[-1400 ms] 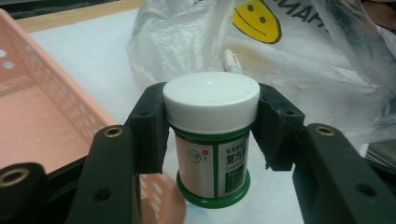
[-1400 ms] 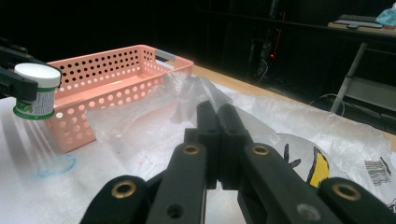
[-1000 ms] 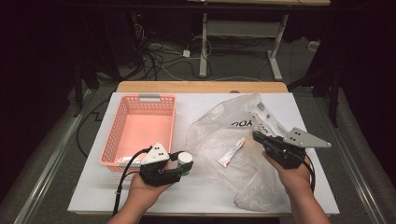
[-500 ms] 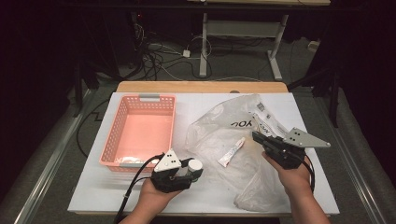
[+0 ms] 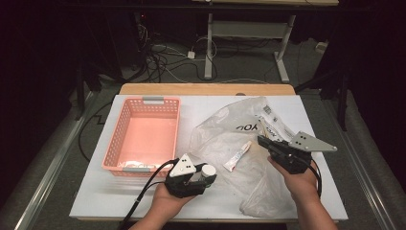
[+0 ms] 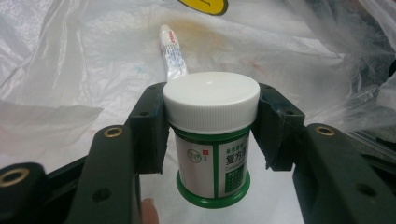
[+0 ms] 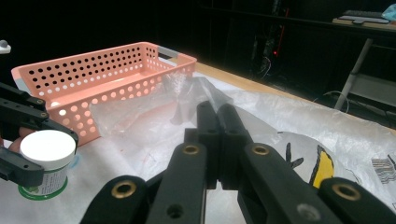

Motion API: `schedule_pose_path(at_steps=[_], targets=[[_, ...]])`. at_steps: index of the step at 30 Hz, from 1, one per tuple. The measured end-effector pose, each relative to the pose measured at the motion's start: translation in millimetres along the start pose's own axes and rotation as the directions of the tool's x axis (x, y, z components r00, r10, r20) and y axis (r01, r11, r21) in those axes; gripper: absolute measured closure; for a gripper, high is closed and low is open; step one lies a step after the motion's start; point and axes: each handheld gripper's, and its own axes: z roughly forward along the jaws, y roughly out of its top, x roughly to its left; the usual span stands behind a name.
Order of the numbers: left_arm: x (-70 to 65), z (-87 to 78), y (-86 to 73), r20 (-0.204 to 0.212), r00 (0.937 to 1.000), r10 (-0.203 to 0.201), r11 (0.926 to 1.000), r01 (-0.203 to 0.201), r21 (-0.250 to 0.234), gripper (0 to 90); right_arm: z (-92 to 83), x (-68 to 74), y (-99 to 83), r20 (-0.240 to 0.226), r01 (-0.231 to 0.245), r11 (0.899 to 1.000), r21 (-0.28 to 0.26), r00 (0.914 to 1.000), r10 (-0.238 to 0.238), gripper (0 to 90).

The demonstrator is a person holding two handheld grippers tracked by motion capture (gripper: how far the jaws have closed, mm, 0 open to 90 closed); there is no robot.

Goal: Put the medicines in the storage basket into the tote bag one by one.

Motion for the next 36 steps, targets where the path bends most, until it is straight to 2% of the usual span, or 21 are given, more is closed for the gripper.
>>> schedule_pose_path(at_steps=[4, 7, 11, 15, 19, 25, 33, 36], targets=[[0.7, 2.9, 8.6, -0.007, 0.9999, 0.012, 0.9999, -0.013, -0.007, 48.2, -0.4, -0.7, -0.3, 0.004, 0.003, 1.0, 0.002, 1.0, -0.003, 90.0], [1.4, 6.3, 16.4, 0.001, 1.0, 0.006, 0.9998, -0.006, -0.02, 48.2, -0.1, -1.7, -0.7, 0.005, -0.001, 1.0, -0.001, 1.0, 0.001, 90.0], [-2.0, 17.4, 26.3, 0.011, 0.9998, 0.015, 0.9996, -0.015, -0.025, 48.2, 0.6, -1.7, -0.5, 0.002, -0.001, 1.0, -0.002, 1.0, 0.001, 90.0], [-8.4, 35.4, 33.2, 0.022, 0.9993, 0.031, 0.9993, -0.03, -0.023, 48.2, 0.4, -0.3, 0.5, 0.004, 0.0, 1.0, -0.003, 1.0, 0.0, 90.0], [-10.3, 57.1, 38.5, 0.032, 0.999, 0.03, 0.9995, -0.03, -0.009, 48.1, 1.0, -0.7, 0.6, 0.002, -0.002, 1.0, -0.003, 1.0, 0.002, 90.0], [-11.8, 87.4, 44.2, 0.022, 0.9981, 0.058, 0.998, -0.058, 0.024, 48.1, 1.0, -2.1, 0.4, 0.007, -0.004, 1.0, -0.005, 1.0, 0.004, 90.0], [-11.1, 112.4, 51.8, 0.012, 0.9981, 0.061, 0.9962, -0.061, 0.061, 48.1, -0.7, -5.4, 1.1, 0.009, -0.005, 1.0, -0.016, 0.9999, 0.006, 90.0], [-9.6, 123.7, 54.8, 0.006, 0.9991, 0.042, 0.9971, -0.043, 0.063, 48.1, -0.7, -6.0, 1.2, 0.01, -0.002, 1.0, -0.018, 1.0, 0.002, 90.0]])
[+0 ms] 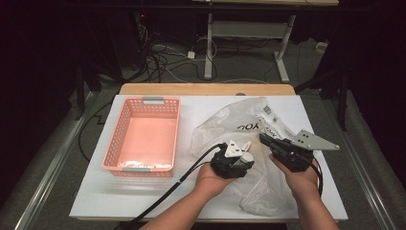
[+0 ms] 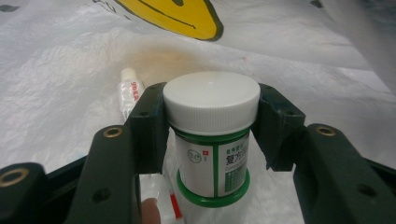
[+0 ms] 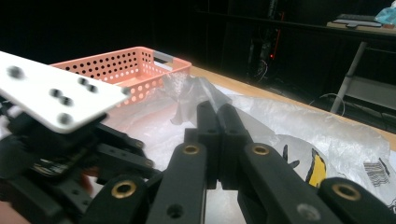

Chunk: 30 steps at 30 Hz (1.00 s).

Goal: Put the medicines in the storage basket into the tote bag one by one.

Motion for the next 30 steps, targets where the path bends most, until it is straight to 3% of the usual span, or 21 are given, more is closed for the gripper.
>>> schedule_pose_path(at_steps=[6, 12, 16, 24, 27, 30], targets=[[1.1, 23.1, 6.1, -0.016, 0.9998, -0.011, 0.9999, 0.01, -0.008, 48.1, -1.3, -1.6, -0.3, 0.003, -0.009, 1.0, -0.003, 1.0, 0.009, 90.0], [-1.6, 38.5, 14.5, -0.035, 0.9992, 0.022, 0.9996, -0.022, -0.015, 48.0, -3.6, -3.1, 0.5, 0.001, -0.012, 1.0, -0.011, 0.9999, 0.012, 90.0], [-0.5, 46.6, 9.9, -0.056, 0.9984, 0.009, 0.9998, -0.008, 0.018, 47.6, -4.6, -3.4, 0.8, 0.002, -0.011, 1.0, -0.015, 0.9999, 0.011, 90.0], [-3.9, 43.5, 2.9, -0.048, 0.9983, 0.035, 0.9983, -0.033, 0.048, 42.8, -4.5, -2.7, 0.6, 0.001, -0.014, 1.0, -0.011, 0.9999, 0.014, 90.0], [-4.3, 38.9, 1.8, -0.038, 0.9991, 0.016, 0.9992, -0.015, 0.037, 37.8, -4.2, -2.5, 0.6, 0.002, -0.015, 1.0, -0.011, 0.9999, 0.015, 90.0], [-4.6, 31.3, 1.0, -0.001, 1.0, -0.002, 0.9995, 0.002, 0.031, 34.0, -4.3, -2.9, 0.3, 0.001, -0.015, 1.0, -0.01, 0.9999, 0.015, 90.0]])
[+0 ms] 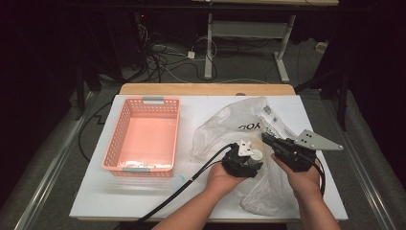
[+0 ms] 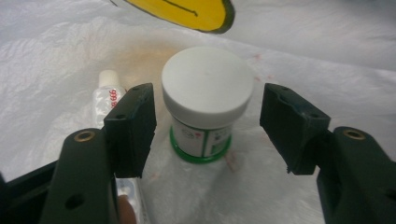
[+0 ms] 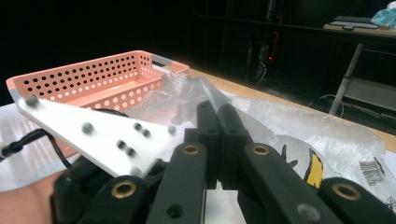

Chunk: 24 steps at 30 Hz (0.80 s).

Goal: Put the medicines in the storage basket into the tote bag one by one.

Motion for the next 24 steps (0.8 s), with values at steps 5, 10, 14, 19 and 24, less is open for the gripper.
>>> schedule_pose_path(at_steps=[5, 10, 14, 19, 24], targets=[[-0.9, -14.3, -4.8, 0.044, 0.9985, -0.032, 0.9994, 0.032, -0.014, 28.6, 0.4, 0.4, 0.0, -0.001, 0.002, 1.0, 0.0, 1.0, -0.002, 90.0], [-2.8, -30.4, -11.6, 0.071, 0.9972, -0.024, 0.9997, 0.024, 0.001, 20.7, 0.5, 1.6, 0.3, 0.0, 0.007, 1.0, 0.004, 1.0, -0.007, 90.0], [-7.2, -44.3, -17.5, 0.055, 0.9985, -0.002, 1.0, 0.003, -0.006, 14.0, 1.0, 2.2, 0.3, 0.002, 0.007, 1.0, 0.005, 1.0, -0.007, 90.0], [-10.1, -60.2, -25.4, 0.047, 0.9985, -0.027, 0.9996, 0.027, 0.0, 0.0, 2.6, 3.4, 0.0, -0.003, 0.01, 1.0, 0.011, 0.9999, -0.01, 90.0], [-7.9, -74.1, -32.9, 0.053, 0.9976, -0.045, 0.9988, 0.046, -0.016, 0.0, 3.1, 3.4, -0.4, 0.003, 0.01, 1.0, 0.013, 0.9999, -0.01, 90.0]])
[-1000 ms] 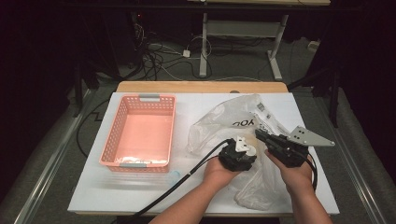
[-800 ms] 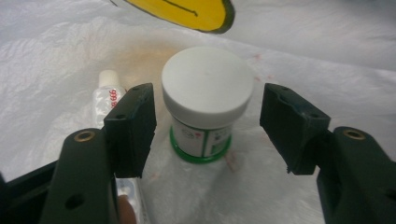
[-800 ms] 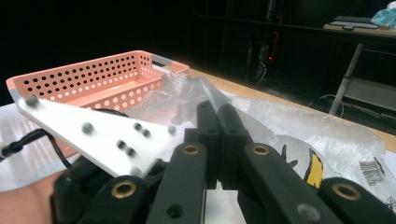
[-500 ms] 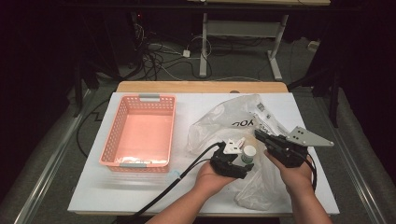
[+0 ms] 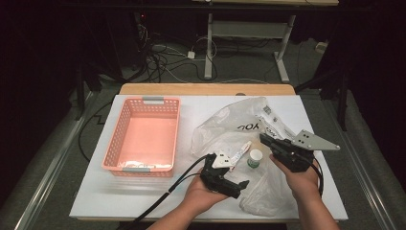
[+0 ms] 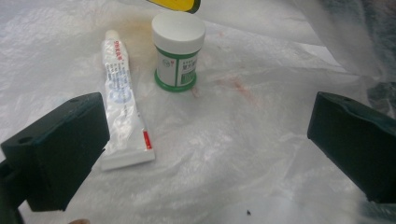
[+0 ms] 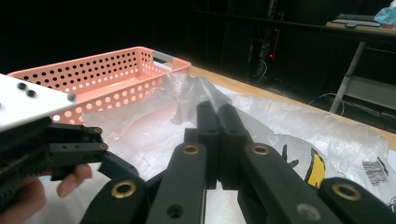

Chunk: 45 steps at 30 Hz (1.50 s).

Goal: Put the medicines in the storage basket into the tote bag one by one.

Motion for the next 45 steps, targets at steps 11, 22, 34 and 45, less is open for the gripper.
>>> schedule_pose_path(at_steps=[11, 22, 34, 45], targets=[[2.5, -45.6, -8.0, -0.016, 0.9998, 0.009, 0.9994, -0.01, -0.032, 0.0, -0.7, -0.6, -0.2, 0.0, -0.001, 1.0, 0.001, 1.0, 0.001, 90.0], [24.6, -92.4, -14.7, -0.126, 0.9916, -0.031, 0.9992, 0.028, -0.03, 0.0, -0.6, 0.8, 0.2, 0.0, 0.0, 1.0, 0.002, 1.0, 0.0, 90.0], [59.7, -137.3, -32.9, -0.258, 0.9594, -0.113, 0.9932, 0.103, -0.054, 0.0, -1.3, -0.6, -0.2, 0.004, -0.005, 1.0, 0.0, 1.0, 0.005, 90.0], [91.6, -167.8, -52.5, -0.382, 0.9036, -0.193, 0.9803, 0.194, -0.038, 0.0, -3.9, -2.1, 1.2, 0.008, -0.007, 1.0, -0.008, 0.9999, 0.007, 90.0]])
